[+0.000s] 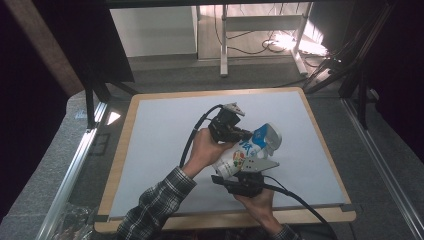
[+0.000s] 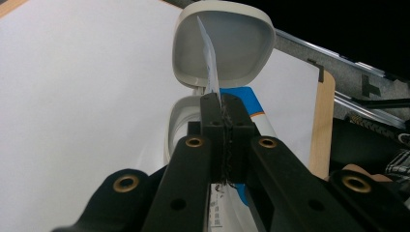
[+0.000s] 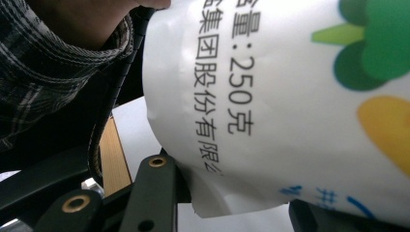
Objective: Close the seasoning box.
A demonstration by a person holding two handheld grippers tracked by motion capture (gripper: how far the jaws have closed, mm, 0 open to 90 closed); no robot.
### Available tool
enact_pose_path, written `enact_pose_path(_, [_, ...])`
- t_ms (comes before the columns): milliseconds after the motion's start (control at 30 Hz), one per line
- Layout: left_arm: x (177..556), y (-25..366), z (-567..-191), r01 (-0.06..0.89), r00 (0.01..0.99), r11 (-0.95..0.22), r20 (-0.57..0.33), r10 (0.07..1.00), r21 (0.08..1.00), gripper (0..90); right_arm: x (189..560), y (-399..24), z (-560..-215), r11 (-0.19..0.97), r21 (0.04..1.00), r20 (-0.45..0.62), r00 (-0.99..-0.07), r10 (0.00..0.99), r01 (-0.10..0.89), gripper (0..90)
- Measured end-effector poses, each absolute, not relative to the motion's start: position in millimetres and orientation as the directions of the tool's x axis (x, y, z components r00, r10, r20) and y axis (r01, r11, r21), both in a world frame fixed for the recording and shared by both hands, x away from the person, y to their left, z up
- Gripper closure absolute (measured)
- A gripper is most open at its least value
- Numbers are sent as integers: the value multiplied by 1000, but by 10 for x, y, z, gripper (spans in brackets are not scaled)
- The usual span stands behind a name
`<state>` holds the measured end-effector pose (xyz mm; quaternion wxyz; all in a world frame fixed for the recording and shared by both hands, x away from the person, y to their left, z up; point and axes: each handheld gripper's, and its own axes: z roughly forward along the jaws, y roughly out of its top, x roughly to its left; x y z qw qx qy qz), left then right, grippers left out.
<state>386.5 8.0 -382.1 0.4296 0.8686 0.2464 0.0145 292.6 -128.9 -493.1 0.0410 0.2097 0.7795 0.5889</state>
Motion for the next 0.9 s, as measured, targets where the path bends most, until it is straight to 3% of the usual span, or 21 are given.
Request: enact_pose_path(900, [3870, 67, -3797, 415, 879, -523, -180, 441, 745, 892, 2918, -1272, -4899, 210, 937, 187, -909, 374, 279, 652])
